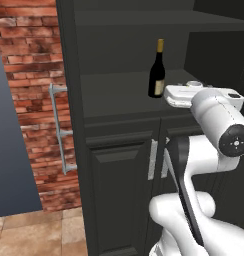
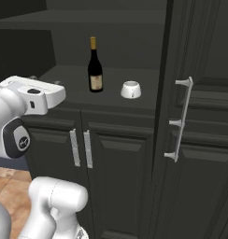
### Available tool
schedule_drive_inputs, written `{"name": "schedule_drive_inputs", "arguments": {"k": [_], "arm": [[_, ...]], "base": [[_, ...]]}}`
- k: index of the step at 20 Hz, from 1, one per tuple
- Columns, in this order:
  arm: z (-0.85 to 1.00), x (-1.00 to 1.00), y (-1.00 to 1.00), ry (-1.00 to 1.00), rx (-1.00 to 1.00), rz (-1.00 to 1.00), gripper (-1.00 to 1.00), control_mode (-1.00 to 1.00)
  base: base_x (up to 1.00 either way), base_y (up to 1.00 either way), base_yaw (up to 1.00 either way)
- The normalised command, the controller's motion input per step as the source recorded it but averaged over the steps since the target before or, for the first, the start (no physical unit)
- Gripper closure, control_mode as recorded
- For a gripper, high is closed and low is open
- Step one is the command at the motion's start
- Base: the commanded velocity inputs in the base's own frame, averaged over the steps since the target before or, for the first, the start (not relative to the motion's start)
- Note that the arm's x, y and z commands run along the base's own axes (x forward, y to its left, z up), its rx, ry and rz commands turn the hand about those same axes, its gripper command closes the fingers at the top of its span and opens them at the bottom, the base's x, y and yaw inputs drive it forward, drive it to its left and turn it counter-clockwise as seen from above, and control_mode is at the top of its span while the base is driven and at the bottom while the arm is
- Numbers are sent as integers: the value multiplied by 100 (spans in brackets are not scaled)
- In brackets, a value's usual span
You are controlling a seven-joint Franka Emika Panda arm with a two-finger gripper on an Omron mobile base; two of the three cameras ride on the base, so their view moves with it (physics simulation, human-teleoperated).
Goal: Open the cabinet directly in front. Then move the wine and the mug to the dining counter with the candle on it.
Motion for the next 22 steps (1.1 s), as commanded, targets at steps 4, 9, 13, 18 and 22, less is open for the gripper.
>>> {"name": "schedule_drive_inputs", "arguments": {"k": [4,9,13,18,22], "arm": [[9,0,-3,0,3,0,-100,-100],[4,0,-4,0,1,0,-100,-100],[2,11,-7,0,0,0,-100,-100],[7,27,-5,0,0,0,-100,-100],[7,33,0,0,0,1,-100,-100]], "base": [[0,0,0],[0,0,0],[0,0,0],[0,0,0],[0,0,0]]}}
